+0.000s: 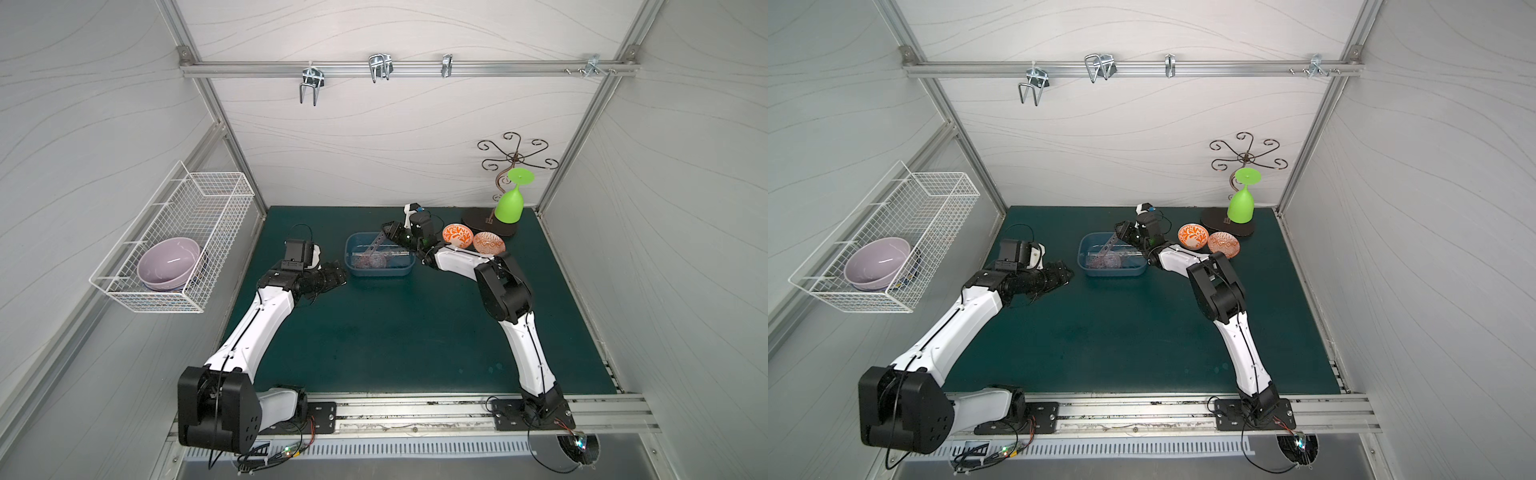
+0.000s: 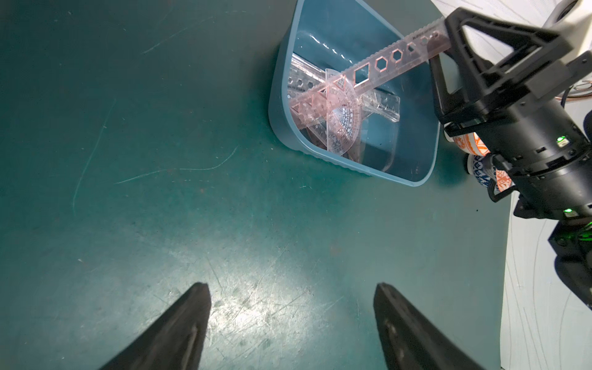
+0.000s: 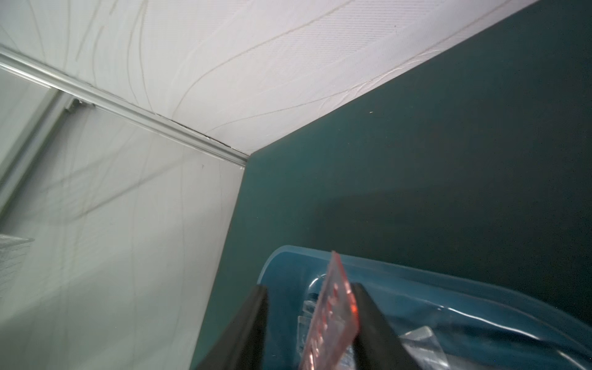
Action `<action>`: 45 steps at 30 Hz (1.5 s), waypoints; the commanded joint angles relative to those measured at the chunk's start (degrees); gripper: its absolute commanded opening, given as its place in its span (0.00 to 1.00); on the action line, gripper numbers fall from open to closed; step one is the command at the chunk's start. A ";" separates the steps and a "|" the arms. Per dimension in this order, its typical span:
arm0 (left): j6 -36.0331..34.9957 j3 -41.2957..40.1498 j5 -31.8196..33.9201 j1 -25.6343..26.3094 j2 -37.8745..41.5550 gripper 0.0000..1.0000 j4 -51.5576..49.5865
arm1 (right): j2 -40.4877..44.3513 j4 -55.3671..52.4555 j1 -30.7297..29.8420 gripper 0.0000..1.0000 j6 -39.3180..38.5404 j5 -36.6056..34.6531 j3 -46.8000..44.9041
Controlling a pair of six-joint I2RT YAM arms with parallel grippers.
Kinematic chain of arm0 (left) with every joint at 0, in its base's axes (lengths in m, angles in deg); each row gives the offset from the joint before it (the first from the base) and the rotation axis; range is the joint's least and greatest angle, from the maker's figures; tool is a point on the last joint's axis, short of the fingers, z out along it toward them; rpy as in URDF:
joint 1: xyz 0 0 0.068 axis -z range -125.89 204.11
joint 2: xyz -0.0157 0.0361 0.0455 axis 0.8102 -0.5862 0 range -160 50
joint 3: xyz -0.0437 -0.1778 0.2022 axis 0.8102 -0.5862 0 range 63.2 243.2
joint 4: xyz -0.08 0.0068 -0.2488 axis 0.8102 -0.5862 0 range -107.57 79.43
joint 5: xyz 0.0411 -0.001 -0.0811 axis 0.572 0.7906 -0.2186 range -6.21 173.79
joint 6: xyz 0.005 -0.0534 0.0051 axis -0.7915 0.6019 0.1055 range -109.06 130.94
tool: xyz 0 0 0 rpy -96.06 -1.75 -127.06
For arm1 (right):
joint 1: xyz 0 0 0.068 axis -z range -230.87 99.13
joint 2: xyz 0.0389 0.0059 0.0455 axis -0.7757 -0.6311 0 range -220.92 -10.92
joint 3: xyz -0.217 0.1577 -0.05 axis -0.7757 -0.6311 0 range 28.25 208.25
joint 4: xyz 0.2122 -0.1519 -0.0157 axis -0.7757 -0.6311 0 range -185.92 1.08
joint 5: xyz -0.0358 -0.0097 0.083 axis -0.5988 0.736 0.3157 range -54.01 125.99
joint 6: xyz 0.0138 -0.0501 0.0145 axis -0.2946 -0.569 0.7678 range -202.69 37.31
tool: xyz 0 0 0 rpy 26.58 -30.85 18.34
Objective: Put the scattered rulers into the storage box
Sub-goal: Place the ruler in the storage box, then reset both arms
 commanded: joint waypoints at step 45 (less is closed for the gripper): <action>-25.43 -28.02 15.75 -8.41 -18.65 1.00 76.60 | 41.93 22.12 29.32 0.99 -44.57 -20.38 -71.87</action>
